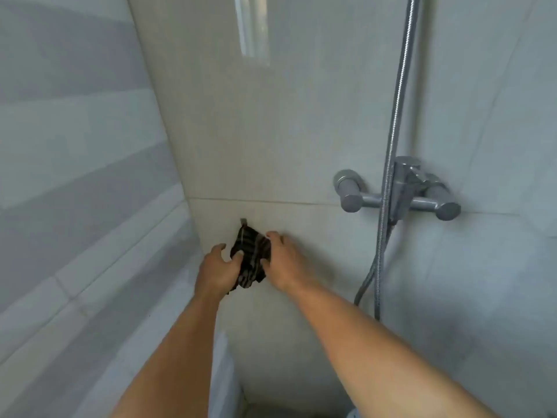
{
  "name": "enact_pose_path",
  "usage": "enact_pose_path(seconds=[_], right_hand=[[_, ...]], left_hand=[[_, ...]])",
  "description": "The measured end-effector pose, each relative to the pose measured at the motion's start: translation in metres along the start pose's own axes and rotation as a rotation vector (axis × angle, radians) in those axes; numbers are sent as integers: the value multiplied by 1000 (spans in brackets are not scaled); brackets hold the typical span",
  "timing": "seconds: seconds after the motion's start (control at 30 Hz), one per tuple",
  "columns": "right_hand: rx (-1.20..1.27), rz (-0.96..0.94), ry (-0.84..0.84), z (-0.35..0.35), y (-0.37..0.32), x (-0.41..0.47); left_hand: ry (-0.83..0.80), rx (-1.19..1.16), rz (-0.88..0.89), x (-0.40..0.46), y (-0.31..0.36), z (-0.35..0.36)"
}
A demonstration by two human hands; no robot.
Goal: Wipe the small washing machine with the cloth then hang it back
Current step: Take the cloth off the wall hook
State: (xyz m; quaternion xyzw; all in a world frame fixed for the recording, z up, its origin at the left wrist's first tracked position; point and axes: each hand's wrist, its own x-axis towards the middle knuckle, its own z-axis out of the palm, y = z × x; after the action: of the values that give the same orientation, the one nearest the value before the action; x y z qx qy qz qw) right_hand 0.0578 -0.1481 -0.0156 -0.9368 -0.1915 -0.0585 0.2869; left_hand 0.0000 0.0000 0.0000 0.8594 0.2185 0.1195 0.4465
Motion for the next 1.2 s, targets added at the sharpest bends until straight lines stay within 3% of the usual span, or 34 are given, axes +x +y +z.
enact_pose_path(seconds=[0.1, 0.2, 0.43, 0.53, 0.7, 0.87, 0.97, 1.1, 1.2], right_hand=[[80, 61, 107, 31, 15, 5], [179, 112, 149, 53, 16, 17], [913, 208, 254, 35, -1, 6], [1160, 248, 153, 45, 17, -32], [1415, 452, -51, 107, 78, -133], [1344, 494, -200, 125, 121, -254], [1110, 427, -281, 112, 126, -326], [672, 305, -218, 89, 146, -401], [546, 257, -94, 70, 165, -443]], left_hand=[[-120, -212, -57, 10, -27, 21], [-55, -244, -37, 21, -45, 27], [38, -352, 74, 6, -47, 4], [-112, -505, -26, -18, -75, 27], [-390, -897, -280, -103, -175, 125], [-423, -1219, -439, -230, -247, 212], [-523, -1341, -470, -309, -255, 229], [-684, -1434, -429, -386, -255, 235], [-787, -1418, -366, -419, -248, 235]])
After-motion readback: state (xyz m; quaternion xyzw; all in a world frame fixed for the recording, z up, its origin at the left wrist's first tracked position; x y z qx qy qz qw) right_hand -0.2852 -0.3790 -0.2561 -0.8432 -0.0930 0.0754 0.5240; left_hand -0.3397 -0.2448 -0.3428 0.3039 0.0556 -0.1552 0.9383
